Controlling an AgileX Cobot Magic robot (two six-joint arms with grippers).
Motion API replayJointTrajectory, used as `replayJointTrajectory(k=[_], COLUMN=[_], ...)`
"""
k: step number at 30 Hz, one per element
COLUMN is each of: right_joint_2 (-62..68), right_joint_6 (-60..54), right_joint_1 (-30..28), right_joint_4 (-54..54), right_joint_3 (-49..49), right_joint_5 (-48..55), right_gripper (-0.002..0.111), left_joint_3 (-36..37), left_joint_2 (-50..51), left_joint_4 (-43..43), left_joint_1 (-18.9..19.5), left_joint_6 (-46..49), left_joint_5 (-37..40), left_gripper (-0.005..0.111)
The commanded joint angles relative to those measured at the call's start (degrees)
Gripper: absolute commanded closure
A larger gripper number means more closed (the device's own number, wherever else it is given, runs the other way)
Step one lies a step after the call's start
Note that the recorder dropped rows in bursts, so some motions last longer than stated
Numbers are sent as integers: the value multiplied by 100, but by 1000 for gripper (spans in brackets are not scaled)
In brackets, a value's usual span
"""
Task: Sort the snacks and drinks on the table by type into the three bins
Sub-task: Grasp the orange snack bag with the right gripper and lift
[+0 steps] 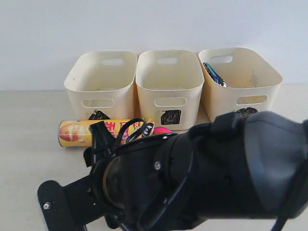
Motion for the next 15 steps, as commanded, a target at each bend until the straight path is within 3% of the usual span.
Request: replayJointTrajectory(k=[1,15], right_joint_2=[380,2449], right_joint_6=[304,612], right_joint_1=[253,685], right_joint_4=[-275,-592], right_joint_3=[-297,-1983], right_joint_5=[561,2711], right_gripper=[44,44], left_joint_3=[-24,-24], left_joint_2=[-17,-17], left_joint_4=[-40,-40], left_joint_1=[0,0], left_joint_6=[-49,-49], left_joint_5=[-80,-80], left_gripper=[102,102])
